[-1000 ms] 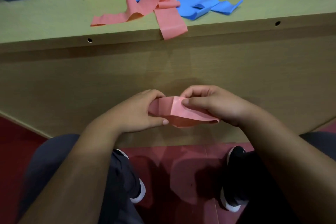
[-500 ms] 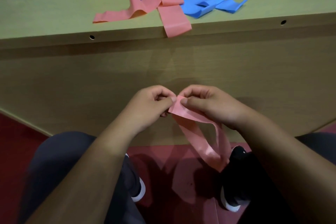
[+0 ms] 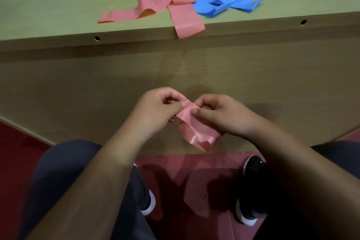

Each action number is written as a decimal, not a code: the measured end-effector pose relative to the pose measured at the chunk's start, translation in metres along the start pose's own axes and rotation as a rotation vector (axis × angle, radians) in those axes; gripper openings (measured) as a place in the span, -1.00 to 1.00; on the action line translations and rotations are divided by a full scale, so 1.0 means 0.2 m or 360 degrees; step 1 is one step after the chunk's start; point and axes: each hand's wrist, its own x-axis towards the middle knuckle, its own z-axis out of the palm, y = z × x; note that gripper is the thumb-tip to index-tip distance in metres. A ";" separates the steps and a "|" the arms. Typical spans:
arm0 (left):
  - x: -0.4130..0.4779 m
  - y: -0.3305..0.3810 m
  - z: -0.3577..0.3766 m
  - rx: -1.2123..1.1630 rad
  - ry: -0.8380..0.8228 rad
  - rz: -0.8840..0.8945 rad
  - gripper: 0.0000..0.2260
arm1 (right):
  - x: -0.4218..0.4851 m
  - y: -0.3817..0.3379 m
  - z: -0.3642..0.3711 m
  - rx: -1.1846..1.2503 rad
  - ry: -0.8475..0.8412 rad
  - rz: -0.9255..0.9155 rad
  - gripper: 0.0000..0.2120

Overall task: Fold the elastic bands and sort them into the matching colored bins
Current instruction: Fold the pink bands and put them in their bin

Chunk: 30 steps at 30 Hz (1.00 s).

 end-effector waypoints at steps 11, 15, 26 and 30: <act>-0.03 0.03 -0.01 0.0309 -0.0086 0.0246 -0.89 | 0.02 0.04 -0.01 -0.0549 -0.0101 -0.0122 -0.84; -0.03 0.06 -0.01 0.0362 -0.0090 0.0304 -0.88 | 0.02 0.02 -0.02 -0.0605 -0.0064 -0.0119 -0.83; -0.08 0.19 -0.09 0.0400 0.0006 0.0506 -0.86 | -0.03 -0.15 -0.04 -0.0475 0.0151 -0.0264 -0.84; -0.10 0.28 -0.13 0.0404 0.0036 0.0577 -0.89 | -0.05 -0.23 -0.05 -0.0294 0.0193 -0.0369 -0.83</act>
